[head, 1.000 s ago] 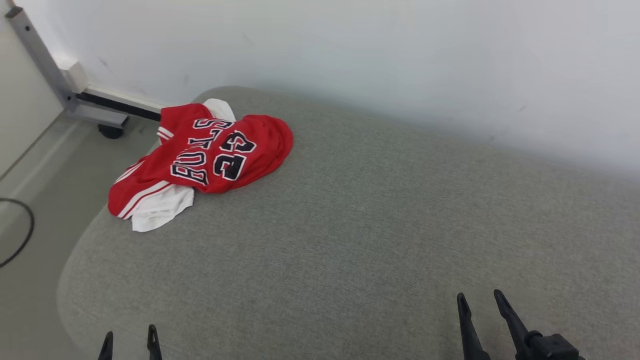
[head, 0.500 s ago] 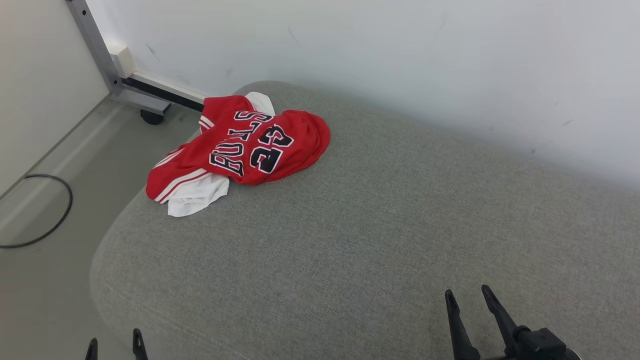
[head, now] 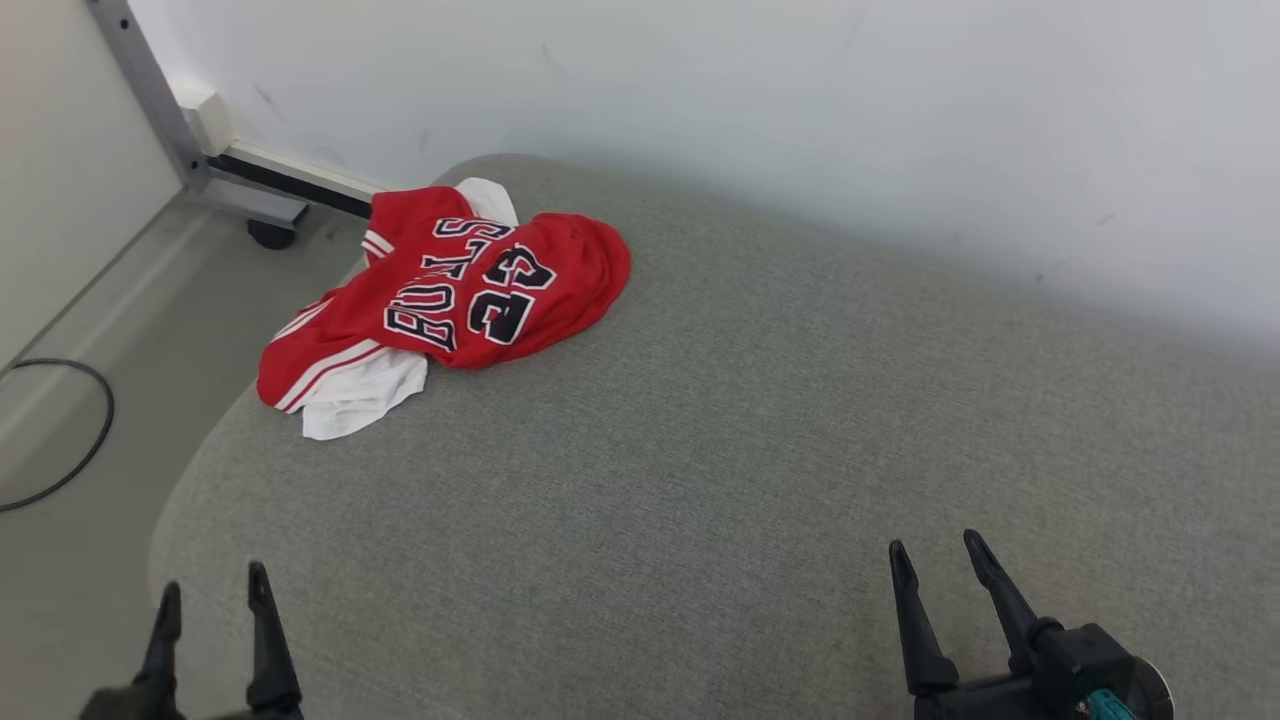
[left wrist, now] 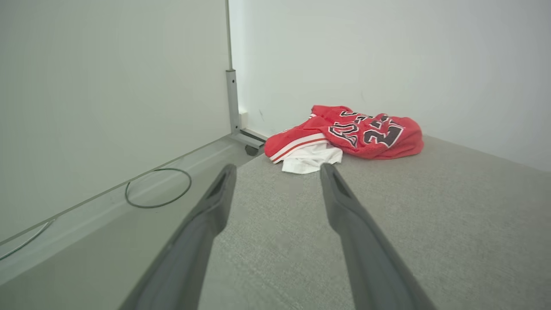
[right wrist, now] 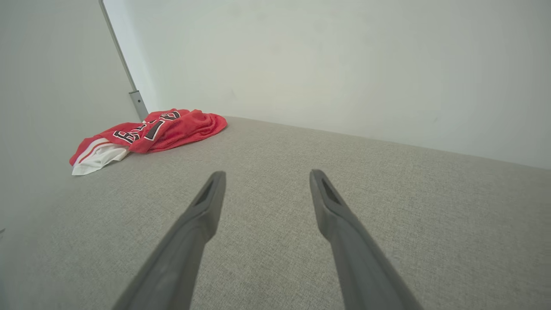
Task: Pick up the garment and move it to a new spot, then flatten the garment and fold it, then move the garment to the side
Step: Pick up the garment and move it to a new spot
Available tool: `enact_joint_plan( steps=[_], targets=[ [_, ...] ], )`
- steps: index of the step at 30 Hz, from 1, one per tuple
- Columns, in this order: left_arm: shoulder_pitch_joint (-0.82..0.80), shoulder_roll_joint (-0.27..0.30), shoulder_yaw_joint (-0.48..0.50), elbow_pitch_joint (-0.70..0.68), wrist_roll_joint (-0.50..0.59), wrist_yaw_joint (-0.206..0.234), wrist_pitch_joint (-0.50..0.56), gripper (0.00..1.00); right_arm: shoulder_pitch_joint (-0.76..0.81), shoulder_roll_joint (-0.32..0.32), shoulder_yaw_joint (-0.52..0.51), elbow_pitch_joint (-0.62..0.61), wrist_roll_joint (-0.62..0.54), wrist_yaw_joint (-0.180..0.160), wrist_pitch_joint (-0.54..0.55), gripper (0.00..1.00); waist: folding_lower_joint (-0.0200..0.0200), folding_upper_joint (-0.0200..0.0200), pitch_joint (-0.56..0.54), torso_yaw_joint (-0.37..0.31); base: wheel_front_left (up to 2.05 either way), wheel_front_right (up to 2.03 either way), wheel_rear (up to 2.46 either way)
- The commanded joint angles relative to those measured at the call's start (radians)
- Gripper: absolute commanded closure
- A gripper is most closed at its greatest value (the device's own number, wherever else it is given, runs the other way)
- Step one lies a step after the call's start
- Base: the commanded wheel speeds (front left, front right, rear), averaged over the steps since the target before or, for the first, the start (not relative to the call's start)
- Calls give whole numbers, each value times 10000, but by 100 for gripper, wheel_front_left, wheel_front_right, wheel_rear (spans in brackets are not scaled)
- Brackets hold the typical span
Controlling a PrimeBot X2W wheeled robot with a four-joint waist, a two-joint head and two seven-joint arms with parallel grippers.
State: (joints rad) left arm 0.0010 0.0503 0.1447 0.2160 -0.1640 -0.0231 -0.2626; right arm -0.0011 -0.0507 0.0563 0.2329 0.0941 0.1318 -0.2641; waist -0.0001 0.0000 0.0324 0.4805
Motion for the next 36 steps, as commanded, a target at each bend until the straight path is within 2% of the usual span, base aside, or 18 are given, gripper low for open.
enact_joint_plan(
  steps=[1,7,12,18,26,36],
  targets=[
    [-387,7,115,88,30,-98,-33,0,-172,8,15,-70,-133,-24,-1,0,1,0,434,-586,0,0,0],
    [-2314,352,817,699,-58,-458,-33,0,-701,5,233,-209,-154,-24,-1,0,1,0,1190,-1762,0,0,0],
    [-3976,1002,1315,1405,-227,-668,-34,0,-1156,5,353,-356,-165,-24,-1,0,1,0,1898,-2764,0,0,0],
    [-5821,1976,1373,2668,-508,-902,1,0,-1655,7,383,-634,-30,-24,-1,0,1,0,2696,-3793,0,0,0],
    [-7708,3142,1235,4664,-1270,-1053,1010,0,-2105,10,545,-769,198,-24,-1,0,1,0,3326,-4785,0,0,0],
    [-8624,4203,1152,6615,-1866,-1066,2493,0,-2290,13,668,-812,383,-24,-1,0,1,0,3583,-5406,0,0,0]
  ],
)
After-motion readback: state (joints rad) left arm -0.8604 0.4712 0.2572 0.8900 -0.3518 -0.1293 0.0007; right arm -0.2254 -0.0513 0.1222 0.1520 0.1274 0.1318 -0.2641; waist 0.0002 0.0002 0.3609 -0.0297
